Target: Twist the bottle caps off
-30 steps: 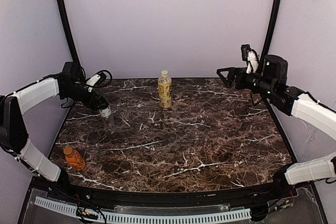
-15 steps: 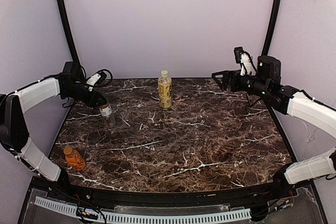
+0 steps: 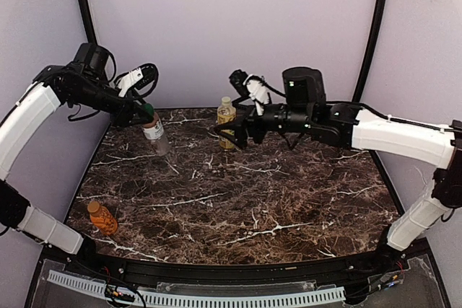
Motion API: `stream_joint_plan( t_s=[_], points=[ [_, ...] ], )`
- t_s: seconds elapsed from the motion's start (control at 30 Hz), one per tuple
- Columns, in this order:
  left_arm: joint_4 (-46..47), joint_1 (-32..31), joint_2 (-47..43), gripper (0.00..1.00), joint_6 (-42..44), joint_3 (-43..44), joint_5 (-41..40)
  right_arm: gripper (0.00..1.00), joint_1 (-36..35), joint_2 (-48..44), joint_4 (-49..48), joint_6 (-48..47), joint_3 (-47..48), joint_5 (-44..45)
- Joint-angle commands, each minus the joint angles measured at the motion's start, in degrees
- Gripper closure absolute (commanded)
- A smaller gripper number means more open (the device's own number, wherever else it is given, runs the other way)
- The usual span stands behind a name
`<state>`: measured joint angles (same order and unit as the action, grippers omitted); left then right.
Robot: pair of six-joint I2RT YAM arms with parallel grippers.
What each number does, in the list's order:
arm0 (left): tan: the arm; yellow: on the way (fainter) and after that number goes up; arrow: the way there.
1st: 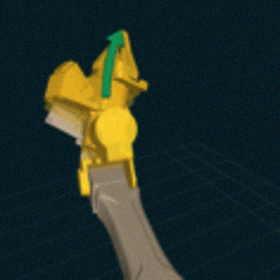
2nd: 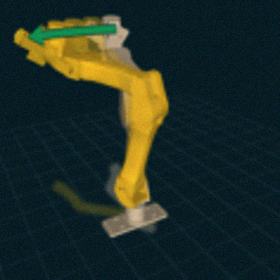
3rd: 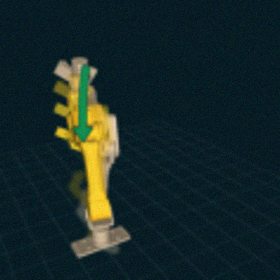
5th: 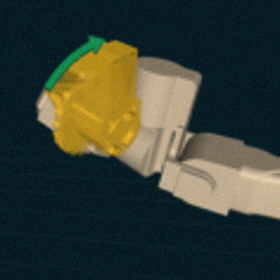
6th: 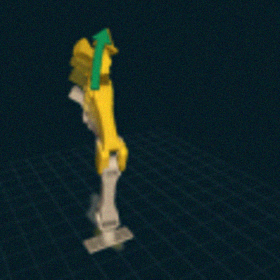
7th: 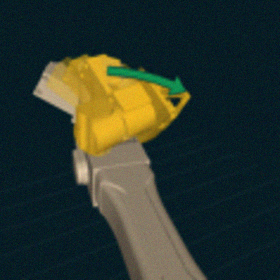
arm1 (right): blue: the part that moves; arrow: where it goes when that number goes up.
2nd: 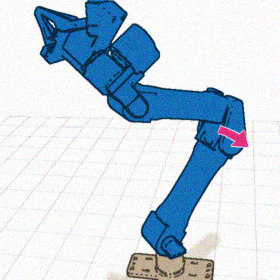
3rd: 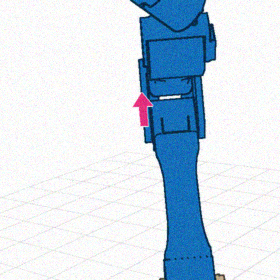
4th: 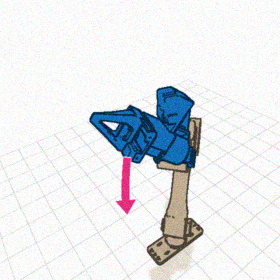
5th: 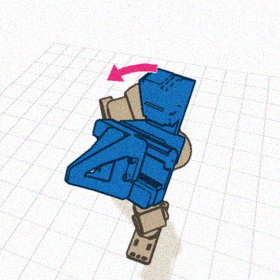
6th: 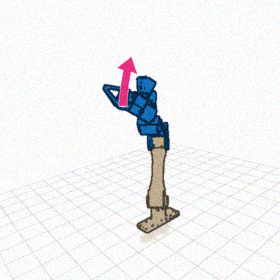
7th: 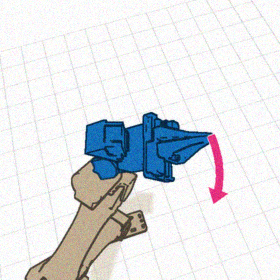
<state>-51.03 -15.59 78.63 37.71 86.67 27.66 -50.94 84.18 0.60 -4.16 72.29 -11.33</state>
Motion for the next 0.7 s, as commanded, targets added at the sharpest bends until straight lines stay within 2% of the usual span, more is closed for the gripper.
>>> stream_joint_plan(
  t_s=[0.0, 0.13, 0.23, 0.53, 0.67],
  points=[
    [-20.03, -8.74, -2.44, 0.99, 6.71, 8.44, 0.75, 0.01, -7.97, 10.77, 1.06, -12.69, 9.66, -0.99],
    [-25.74, -17.42, -1.92, 0.99, 5.33, 13.01, -2.14, 0.02, -11.64, 20.29, 0.71, -12.89, 19.33, -2.20],
    [-27.61, -21.27, -1.86, 0.99, 4.52, 15.23, -2.40, 0.01, -12.16, 24.06, 0.32, -9.78, 23.34, -4.73],
    [-25.73, -21.84, -3.11, 0.99, 3.37, 16.52, -0.31, 0.03, -13.52, 25.79, -9.70, -4.68, 19.43, -14.75],
    [-24.51, -21.85, -3.37, 0.99, 2.58, 16.26, 0.26, 0.13, -13.55, 27.49, -10.20, -2.38, 21.48, -16.08]
  ],
)
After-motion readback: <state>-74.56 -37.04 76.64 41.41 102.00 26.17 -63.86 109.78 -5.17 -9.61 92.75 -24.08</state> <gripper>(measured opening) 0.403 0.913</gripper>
